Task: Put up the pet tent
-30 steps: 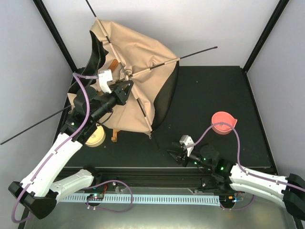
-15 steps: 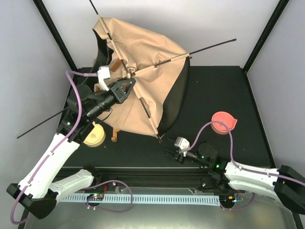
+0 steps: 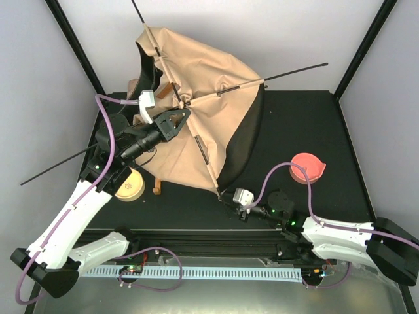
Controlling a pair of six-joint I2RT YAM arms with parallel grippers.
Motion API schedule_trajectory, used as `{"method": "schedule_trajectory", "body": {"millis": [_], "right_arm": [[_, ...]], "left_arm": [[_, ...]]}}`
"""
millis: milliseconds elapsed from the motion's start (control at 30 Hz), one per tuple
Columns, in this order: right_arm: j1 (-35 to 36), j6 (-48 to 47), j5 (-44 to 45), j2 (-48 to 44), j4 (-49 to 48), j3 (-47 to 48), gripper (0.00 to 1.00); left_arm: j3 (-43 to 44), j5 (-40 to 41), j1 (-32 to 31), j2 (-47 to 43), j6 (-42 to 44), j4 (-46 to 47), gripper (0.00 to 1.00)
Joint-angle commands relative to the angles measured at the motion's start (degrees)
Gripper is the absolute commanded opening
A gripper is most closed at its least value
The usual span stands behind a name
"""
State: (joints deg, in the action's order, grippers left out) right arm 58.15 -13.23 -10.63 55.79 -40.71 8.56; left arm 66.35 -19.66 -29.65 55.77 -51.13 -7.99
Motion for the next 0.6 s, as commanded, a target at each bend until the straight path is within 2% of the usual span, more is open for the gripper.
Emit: {"method": "schedule_trajectory", "body": {"millis": [0,400,567], "right_arm": [[0.3,-1.2,-2.7,-0.1,-1.6,0.7,0.31],[0.3,-1.5,-3.4,-2.2,2.8,0.9,0.03],[0.3,-1.1,-4.4,-6.7,7.7,0.6,0.01]], "left_arm": [[3.7,-1.1,-0.1,-0.5,-0.6,5.5,0.02],[5.2,0.1,-0.1,0.7,0.6,5.9,0.01],[5.5,1.8,0.0,0.9,4.8,5.1,0.02]]}}
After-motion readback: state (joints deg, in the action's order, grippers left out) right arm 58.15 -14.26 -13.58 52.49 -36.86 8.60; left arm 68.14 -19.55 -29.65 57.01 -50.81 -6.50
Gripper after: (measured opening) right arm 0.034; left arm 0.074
